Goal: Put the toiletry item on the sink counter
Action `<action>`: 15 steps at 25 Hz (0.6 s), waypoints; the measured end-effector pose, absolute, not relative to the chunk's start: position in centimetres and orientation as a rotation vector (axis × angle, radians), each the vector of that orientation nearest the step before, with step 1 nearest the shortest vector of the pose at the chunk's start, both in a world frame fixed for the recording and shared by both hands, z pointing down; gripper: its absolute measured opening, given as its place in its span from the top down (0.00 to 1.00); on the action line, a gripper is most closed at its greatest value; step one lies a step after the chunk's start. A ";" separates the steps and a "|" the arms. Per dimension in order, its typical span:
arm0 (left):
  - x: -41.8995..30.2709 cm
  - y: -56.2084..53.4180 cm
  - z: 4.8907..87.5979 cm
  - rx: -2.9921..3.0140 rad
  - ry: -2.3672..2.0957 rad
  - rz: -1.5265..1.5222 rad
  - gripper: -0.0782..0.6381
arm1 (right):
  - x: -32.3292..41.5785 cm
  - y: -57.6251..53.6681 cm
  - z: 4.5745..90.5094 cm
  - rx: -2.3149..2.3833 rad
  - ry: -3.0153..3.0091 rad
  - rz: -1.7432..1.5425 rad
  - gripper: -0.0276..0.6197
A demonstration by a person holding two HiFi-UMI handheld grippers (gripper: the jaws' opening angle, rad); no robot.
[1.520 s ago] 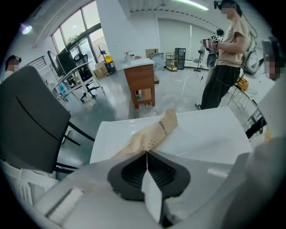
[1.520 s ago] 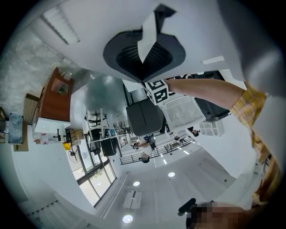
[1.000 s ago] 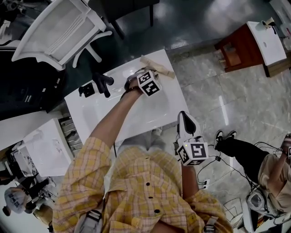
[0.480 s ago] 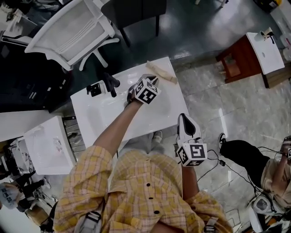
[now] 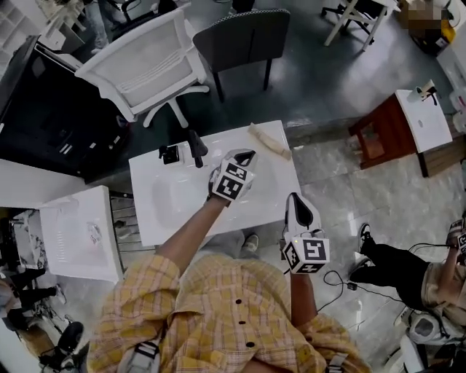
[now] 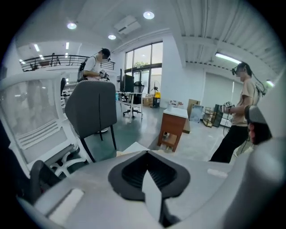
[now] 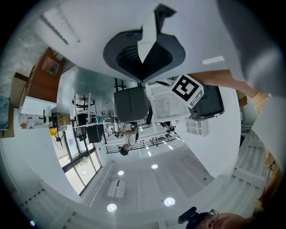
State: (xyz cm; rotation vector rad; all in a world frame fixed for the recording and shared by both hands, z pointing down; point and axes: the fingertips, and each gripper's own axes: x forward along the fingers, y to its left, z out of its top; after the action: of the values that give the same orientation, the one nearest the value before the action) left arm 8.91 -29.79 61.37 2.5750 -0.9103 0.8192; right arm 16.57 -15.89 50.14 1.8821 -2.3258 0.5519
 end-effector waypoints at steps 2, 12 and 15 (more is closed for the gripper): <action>8.2 -29.2 60.0 2.558 -0.948 0.740 0.89 | 16.1 -16.1 49.7 1.872 -2.341 0.537 0.96; 4.3 -26.1 54.8 2.560 -1.091 0.496 0.89 | 13.3 -16.5 47.1 1.835 -2.406 0.459 0.96; 3.5 -25.4 53.1 2.570 -1.115 0.437 0.89 | 12.4 -16.8 46.3 1.822 -2.428 0.449 0.96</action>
State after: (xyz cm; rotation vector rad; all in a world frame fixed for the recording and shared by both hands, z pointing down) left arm 3.48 -25.39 53.10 2.5699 -1.1147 0.4372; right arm 12.42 -16.75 46.31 1.8222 -2.4277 0.4493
